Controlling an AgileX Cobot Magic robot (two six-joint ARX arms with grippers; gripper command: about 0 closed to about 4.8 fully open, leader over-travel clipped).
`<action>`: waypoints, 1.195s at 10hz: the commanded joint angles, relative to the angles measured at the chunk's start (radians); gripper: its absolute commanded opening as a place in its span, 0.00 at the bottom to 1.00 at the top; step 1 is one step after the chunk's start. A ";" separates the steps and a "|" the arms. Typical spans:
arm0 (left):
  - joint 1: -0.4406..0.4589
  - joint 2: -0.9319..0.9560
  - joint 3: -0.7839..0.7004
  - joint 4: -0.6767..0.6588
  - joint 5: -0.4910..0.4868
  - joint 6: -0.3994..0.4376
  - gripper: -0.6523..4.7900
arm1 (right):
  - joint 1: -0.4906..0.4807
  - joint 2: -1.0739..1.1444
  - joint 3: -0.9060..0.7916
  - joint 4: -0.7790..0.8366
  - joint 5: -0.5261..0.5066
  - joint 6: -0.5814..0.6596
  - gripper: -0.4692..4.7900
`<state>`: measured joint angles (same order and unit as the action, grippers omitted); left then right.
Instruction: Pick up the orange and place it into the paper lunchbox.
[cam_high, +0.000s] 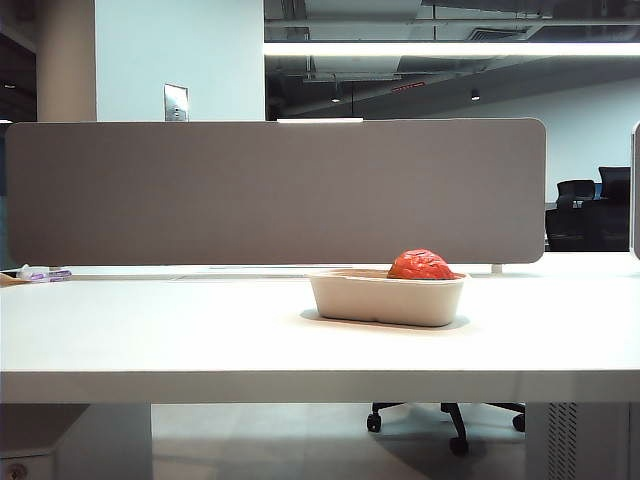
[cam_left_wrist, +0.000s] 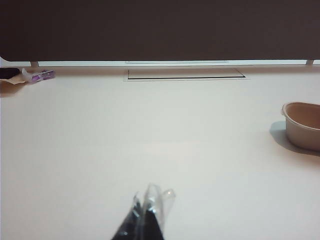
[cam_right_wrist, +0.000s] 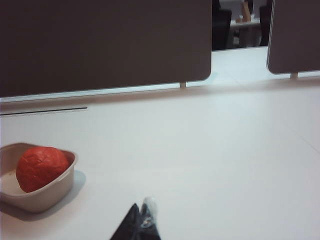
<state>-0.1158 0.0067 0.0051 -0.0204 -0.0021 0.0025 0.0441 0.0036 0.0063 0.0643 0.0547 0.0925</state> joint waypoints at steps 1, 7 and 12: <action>0.000 -0.003 -0.002 0.006 0.003 -0.003 0.11 | 0.006 -0.001 -0.008 0.010 -0.002 0.001 0.09; 0.000 -0.003 -0.002 0.006 0.002 -0.003 0.11 | 0.004 -0.001 -0.008 0.008 -0.031 -0.015 0.09; 0.000 -0.003 -0.002 0.006 0.002 -0.003 0.11 | 0.004 -0.001 -0.008 0.007 -0.031 -0.015 0.09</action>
<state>-0.1158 0.0067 0.0051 -0.0204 -0.0025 0.0025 0.0479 0.0029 0.0063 0.0616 0.0242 0.0807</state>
